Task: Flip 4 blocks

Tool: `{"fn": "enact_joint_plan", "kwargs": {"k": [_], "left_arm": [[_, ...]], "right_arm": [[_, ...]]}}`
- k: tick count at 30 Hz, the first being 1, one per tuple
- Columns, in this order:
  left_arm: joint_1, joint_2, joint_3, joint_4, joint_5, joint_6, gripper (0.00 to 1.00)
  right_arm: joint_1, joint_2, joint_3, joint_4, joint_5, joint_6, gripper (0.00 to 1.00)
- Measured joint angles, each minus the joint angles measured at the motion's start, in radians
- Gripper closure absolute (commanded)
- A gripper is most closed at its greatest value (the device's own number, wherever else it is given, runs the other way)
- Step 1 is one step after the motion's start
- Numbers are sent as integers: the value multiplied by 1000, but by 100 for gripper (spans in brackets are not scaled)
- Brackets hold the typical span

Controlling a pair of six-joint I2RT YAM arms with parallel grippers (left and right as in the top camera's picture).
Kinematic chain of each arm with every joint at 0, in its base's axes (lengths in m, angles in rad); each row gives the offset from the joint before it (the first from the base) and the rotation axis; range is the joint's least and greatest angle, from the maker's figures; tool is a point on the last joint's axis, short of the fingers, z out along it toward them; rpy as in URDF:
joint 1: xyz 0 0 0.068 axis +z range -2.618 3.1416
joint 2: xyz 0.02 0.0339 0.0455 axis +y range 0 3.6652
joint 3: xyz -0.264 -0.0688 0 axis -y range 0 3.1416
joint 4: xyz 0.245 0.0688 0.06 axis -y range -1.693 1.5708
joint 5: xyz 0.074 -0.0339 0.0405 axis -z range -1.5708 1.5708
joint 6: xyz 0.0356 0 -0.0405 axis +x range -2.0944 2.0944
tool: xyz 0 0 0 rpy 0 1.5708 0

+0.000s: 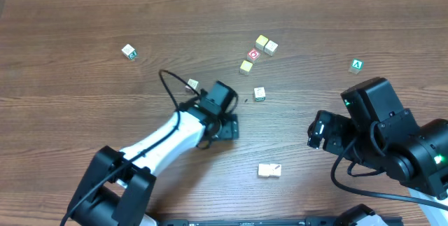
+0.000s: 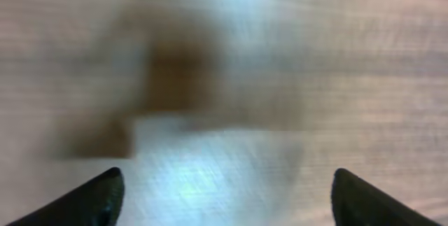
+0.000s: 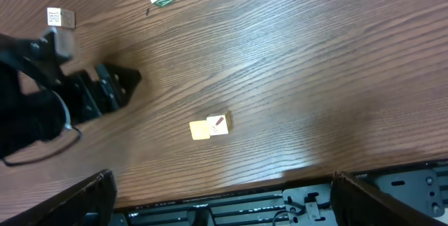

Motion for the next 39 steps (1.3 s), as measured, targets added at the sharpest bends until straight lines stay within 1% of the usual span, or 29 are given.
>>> {"fn": "enact_joint_plan", "kwargs": {"k": [1, 2, 7, 9, 12, 14, 18, 23, 27, 29, 32, 34, 36, 39], "left_arm": [[24, 0, 0, 25, -2, 53, 33], [47, 0, 0, 55, -3, 97, 35], [161, 0, 3, 214, -6, 338, 14], [189, -1, 4, 249, -8, 422, 8], [217, -1, 9, 272, -10, 537, 3], [229, -1, 15, 281, -10, 608, 2], [254, 1, 39, 290, -10, 700, 11], [283, 56, 88, 293, -11, 756, 13], [289, 129, 113, 293, -14, 771, 17], [289, 174, 128, 290, -14, 777, 23], [289, 206, 146, 289, -17, 780, 36], [289, 210, 151, 293, -22, 777, 48], [289, 210, 157, 297, -29, 776, 52], [289, 210, 161, 297, -43, 774, 54]], "right_arm": [[0, 0, 0, 0, 0, -1, 1], [0, 0, 0, 0, 0, -1, 1], [0, 0, 0, 2, 0, -14, 1], [0, 0, 0, 9, 0, -18, 0], [0, 0, 0, 16, 0, -22, 0], [0, 1, 0, 17, 0, -23, 0], [0, 5, 0, 17, 0, -26, 0], [0, 26, 0, 17, 0, -26, 0], [0, 39, 0, 17, 0, -27, 0], [0, 43, 0, 17, 0, -27, 0], [0, 45, 0, 18, 0, -27, 0], [0, 47, 0, 17, 0, -27, 0], [0, 47, 0, 17, 0, -27, 0], [0, 48, 0, 17, 0, -26, 0]]}}
